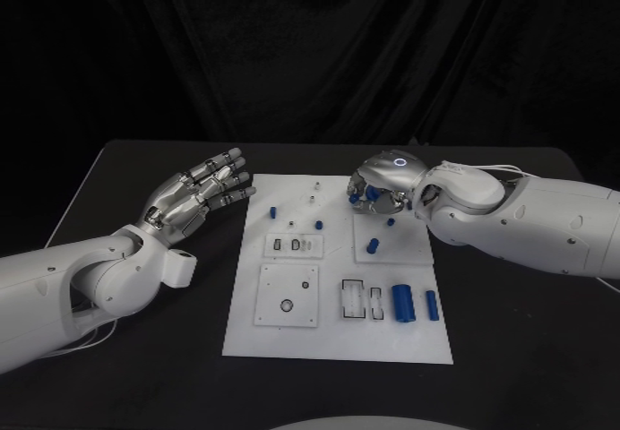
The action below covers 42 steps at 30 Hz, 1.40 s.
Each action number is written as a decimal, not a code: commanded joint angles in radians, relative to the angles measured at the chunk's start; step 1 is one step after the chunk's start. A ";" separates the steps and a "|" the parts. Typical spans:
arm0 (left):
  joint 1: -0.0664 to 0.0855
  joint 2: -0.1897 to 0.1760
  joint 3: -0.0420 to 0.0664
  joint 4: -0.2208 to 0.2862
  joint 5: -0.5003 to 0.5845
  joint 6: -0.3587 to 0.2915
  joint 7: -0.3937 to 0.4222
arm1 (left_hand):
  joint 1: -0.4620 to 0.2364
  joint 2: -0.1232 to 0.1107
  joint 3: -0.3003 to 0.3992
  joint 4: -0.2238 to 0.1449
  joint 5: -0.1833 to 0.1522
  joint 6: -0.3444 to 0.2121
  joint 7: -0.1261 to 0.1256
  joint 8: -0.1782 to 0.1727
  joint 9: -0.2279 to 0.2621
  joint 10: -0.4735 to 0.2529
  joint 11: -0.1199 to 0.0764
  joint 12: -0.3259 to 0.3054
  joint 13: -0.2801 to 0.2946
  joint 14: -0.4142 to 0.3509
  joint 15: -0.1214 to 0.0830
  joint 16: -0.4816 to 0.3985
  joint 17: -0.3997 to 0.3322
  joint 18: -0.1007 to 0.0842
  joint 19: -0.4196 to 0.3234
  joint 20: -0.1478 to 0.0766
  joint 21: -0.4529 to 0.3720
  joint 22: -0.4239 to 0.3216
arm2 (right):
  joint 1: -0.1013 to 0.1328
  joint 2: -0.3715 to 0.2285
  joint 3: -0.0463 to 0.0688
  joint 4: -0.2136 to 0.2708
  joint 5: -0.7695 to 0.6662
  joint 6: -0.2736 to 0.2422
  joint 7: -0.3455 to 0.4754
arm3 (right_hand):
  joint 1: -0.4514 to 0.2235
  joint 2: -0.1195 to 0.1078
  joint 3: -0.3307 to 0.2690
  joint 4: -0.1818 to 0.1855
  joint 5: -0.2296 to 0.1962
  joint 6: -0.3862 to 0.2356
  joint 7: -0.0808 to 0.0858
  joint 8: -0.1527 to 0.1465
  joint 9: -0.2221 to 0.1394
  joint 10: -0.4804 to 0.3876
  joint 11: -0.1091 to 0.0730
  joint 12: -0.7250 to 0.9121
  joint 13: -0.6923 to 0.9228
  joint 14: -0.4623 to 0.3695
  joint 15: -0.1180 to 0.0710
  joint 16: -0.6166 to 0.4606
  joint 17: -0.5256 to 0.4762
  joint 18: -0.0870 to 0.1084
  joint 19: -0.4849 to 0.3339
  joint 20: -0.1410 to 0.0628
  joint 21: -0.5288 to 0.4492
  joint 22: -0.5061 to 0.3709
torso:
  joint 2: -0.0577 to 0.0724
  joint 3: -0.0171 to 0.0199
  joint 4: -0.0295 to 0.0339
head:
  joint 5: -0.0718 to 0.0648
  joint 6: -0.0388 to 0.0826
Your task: Assemble the parts on the task board
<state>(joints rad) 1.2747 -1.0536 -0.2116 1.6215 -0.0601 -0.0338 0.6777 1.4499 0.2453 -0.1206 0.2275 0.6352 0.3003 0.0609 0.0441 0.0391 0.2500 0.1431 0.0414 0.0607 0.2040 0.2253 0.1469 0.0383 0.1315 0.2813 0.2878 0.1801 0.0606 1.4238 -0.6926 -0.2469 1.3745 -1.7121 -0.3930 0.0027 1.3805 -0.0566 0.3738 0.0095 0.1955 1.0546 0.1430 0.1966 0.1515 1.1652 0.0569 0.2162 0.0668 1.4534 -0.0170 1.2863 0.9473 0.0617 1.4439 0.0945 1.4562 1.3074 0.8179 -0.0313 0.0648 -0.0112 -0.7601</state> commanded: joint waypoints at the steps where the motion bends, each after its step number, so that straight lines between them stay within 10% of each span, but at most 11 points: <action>1: 0.000 0.003 0.000 -0.002 -0.008 0.016 0.235 | 0.009 0.002 0.005 0.002 0.006 -0.003 0.006 -0.006 -0.001 -0.006 0.003 -0.005 0.000 -0.004 0.005 0.002 0.001 0.002 0.006 0.003 0.004 0.001 | 0.021 0.016 0.004 -0.007 0.025 -0.040 0.000 | 0.007 0.014 -0.004 -0.003 0.012 0.042 -0.036 0.008 0.106 0.012 -0.002 -0.013 -0.001 0.005 -0.005 0.002 0.002 -0.010 0.001 -0.007 0.006 0.055 | 0.000 -0.0004 0.0003 | 0.006 -0.003; 16: 0.000 0.013 0.000 0.000 -0.008 0.014 0.229 | 0.011 0.004 0.014 -0.003 0.007 -0.005 0.007 -0.006 -0.001 -0.008 0.004 -0.006 0.000 -0.005 0.007 0.002 0.001 0.001 0.006 0.003 0.005 0.001 | 0.041 0.160 0.007 -0.157 0.064 0.058 -0.012 | 0.001 0.006 -0.013 0.007 0.009 0.028 -0.032 -0.001 0.120 0.012 0.003 -0.042 -0.002 0.007 -0.003 0.000 0.005 -0.010 0.001 -0.006 0.005 0.056 | 0.000 -0.0026 0.0008 | 0.016 0.001; 42: 0.000 0.022 0.000 -0.004 0.032 0.018 0.223 | 0.012 0.005 0.028 -0.009 0.011 0.004 0.011 -0.004 0.000 -0.002 0.004 -0.004 0.002 -0.001 0.009 0.006 0.002 -0.002 0.009 0.004 0.006 0.002 | 0.030 0.248 0.007 -0.235 0.065 0.081 -0.009 | 0.000 0.006 -0.008 0.018 0.005 -0.002 -0.022 -0.027 0.126 -0.002 0.014 -0.080 -0.001 0.002 0.007 -0.008 -0.005 -0.009 -0.003 0.001 0.000 0.051 | 0.002 -0.0017 0.0021 | 0.017 -0.009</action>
<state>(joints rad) 1.2747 -1.0339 -0.2116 1.6152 -0.0363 -0.0312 0.6779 1.4539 0.2492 -0.1000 0.2179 0.6432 0.3005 0.0681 0.0441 0.0393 0.2465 0.1466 0.0414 0.0618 0.2003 0.2288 0.1469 0.0393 0.1315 0.2849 0.2914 0.1801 0.0613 1.4570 -0.4445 -0.2404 1.1412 -1.6458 -0.3112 0.0034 1.3837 -0.0546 0.3672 0.0224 0.2034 1.0487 0.1305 0.1710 0.1513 1.1662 0.0663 0.1401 0.0662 1.4532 -0.0169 1.2818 0.9432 0.0620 1.4437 0.0948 1.4600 1.3079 0.8212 -0.0335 0.0685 0.0069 -0.7683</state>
